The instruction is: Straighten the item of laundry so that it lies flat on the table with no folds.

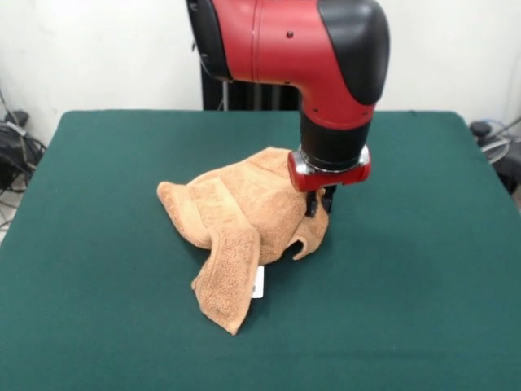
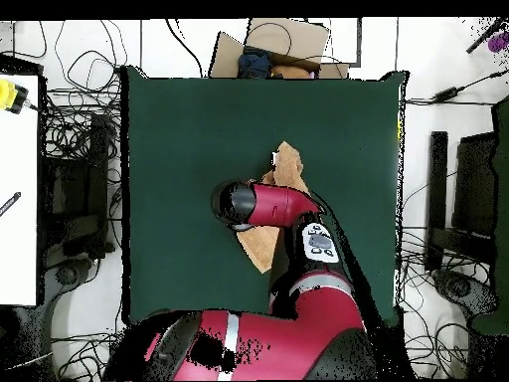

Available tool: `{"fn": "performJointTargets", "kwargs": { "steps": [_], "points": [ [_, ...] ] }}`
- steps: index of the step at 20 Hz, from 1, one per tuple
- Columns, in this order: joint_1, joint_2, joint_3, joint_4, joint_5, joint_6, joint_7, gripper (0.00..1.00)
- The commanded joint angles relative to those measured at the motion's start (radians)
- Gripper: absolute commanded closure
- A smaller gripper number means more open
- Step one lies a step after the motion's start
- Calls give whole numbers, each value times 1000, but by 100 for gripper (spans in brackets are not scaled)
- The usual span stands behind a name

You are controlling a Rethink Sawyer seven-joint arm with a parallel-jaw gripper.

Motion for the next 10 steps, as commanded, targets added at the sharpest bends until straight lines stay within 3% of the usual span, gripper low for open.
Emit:
{"fn": "performJointTargets", "kwargs": {
  "steps": [1, 3, 10],
  "points": [
    [-5, -8, 34, -16, 19, 42, 148, 100],
    [13, -7, 19, -41, 8, 66, 142, 100],
    [131, 95, -108, -306, -72, 367, 105, 100]
  ]
}}
